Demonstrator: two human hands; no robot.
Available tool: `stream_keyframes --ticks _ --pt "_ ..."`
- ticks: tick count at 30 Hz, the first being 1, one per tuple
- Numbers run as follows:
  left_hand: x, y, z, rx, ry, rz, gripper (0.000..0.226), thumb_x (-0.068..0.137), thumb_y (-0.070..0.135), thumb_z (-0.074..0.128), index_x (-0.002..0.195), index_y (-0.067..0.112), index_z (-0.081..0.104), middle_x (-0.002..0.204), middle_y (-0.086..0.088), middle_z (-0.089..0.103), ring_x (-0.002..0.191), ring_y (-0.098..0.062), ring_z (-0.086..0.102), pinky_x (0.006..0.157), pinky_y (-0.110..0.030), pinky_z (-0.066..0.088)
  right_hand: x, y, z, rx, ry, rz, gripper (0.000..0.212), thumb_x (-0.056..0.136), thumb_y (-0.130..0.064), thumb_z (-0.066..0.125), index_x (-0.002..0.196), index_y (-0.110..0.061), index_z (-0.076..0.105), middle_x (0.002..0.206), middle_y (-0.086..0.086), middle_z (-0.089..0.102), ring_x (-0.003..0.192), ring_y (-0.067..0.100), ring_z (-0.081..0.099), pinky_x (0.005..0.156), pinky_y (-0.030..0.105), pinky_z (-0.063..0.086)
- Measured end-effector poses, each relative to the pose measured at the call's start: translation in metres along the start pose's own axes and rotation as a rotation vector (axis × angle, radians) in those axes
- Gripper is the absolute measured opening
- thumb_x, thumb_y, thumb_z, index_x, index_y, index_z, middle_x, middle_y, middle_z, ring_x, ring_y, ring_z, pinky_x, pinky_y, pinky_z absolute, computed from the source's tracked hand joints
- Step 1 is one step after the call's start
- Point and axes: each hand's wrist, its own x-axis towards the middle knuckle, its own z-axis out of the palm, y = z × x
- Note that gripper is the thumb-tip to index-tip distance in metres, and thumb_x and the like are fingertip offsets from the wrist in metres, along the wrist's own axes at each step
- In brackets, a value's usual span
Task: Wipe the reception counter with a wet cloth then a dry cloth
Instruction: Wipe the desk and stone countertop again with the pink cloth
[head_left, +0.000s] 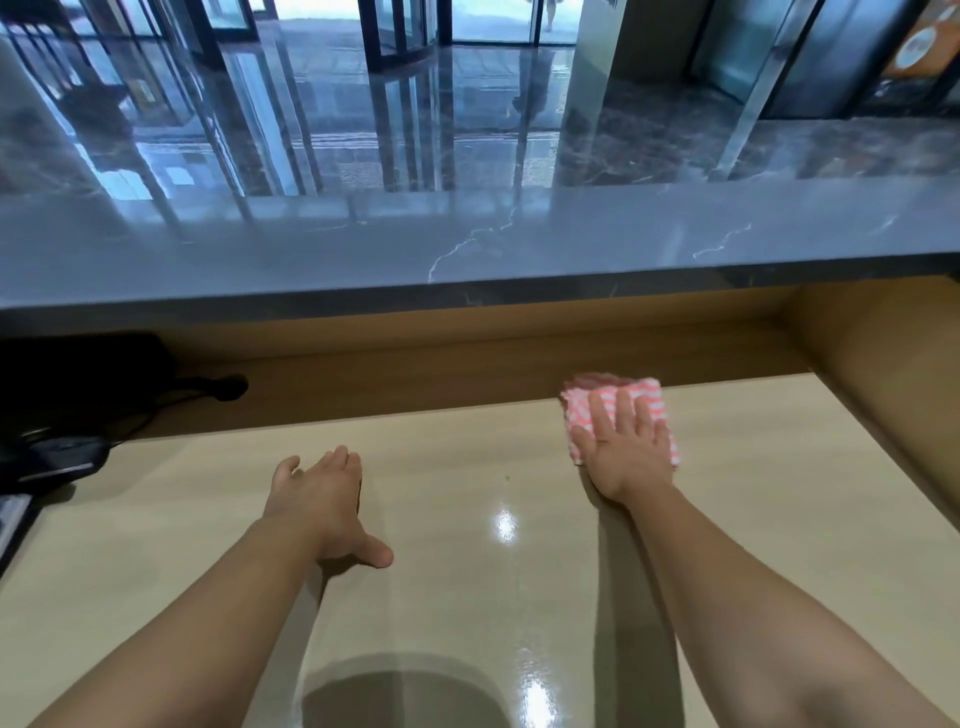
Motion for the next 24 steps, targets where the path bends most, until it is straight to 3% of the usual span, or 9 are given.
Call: stream_keyframes --ticks 5,7,14,18,21,24 --pt "0.002 -0.004 0.006 -0.032 0.022 0.005 0.127 0.055 0.080 0.067 0.152 0.018 0.012 0.162 0.002 0.008 0.147 -0.011 0.010 0.119 -0.042 0.000 0.003 -0.039 0.005 0.068 0.034 0.222 0.060 0.102 -0.050 0.009 0.156 -0.028 -0.005 0.161 0.010 -0.019 0.148 0.032 -0.018 0.117 0.052 -0.011" --pt "0.003 -0.005 0.006 -0.038 0.027 0.006 0.127 0.054 0.080 0.067 0.152 0.018 0.013 0.162 0.002 0.009 0.147 -0.012 0.013 0.119 -0.042 0.000 0.000 -0.078 0.010 0.020 0.022 0.212 0.059 0.102 -0.047 0.008 0.156 -0.025 -0.002 0.161 0.013 -0.015 0.147 0.035 -0.017 0.115 0.055 -0.012" --pt "0.006 -0.001 0.002 -0.010 -0.009 0.003 0.128 0.058 0.076 0.069 0.154 0.018 0.008 0.162 -0.001 0.009 0.148 -0.015 0.009 0.118 -0.043 -0.003 -0.025 -0.220 0.026 -0.104 -0.105 -0.369 0.057 0.102 -0.047 0.009 0.155 -0.027 0.006 0.163 0.009 0.006 0.149 0.034 -0.002 0.116 0.056 -0.011" --pt "0.006 0.001 -0.002 0.030 -0.026 -0.008 0.127 0.058 0.077 0.069 0.153 0.016 0.011 0.161 -0.001 0.013 0.148 -0.014 0.011 0.118 -0.042 -0.003 -0.008 -0.207 0.014 -0.098 -0.111 -0.533 0.055 0.101 -0.054 0.017 0.149 -0.031 0.028 0.152 0.007 0.035 0.137 0.031 0.031 0.112 0.049 0.014" --pt "0.007 0.002 -0.002 0.055 -0.021 -0.010 0.128 0.055 0.080 0.067 0.152 0.014 0.014 0.160 -0.001 0.015 0.147 -0.014 0.014 0.118 -0.042 -0.001 0.020 -0.161 -0.003 -0.086 -0.158 -0.362 0.058 0.098 -0.058 0.017 0.134 -0.029 0.053 0.143 0.009 0.050 0.128 0.030 0.044 0.106 0.046 0.027" --pt "0.007 0.002 -0.001 0.049 -0.022 -0.016 0.131 0.055 0.081 0.066 0.153 0.014 0.009 0.161 -0.001 0.011 0.147 -0.015 0.012 0.118 -0.043 -0.002 0.037 -0.113 -0.029 -0.104 -0.204 -0.155 0.054 0.099 -0.049 0.023 0.136 -0.027 0.054 0.151 0.009 0.041 0.137 0.032 0.036 0.111 0.050 0.022"
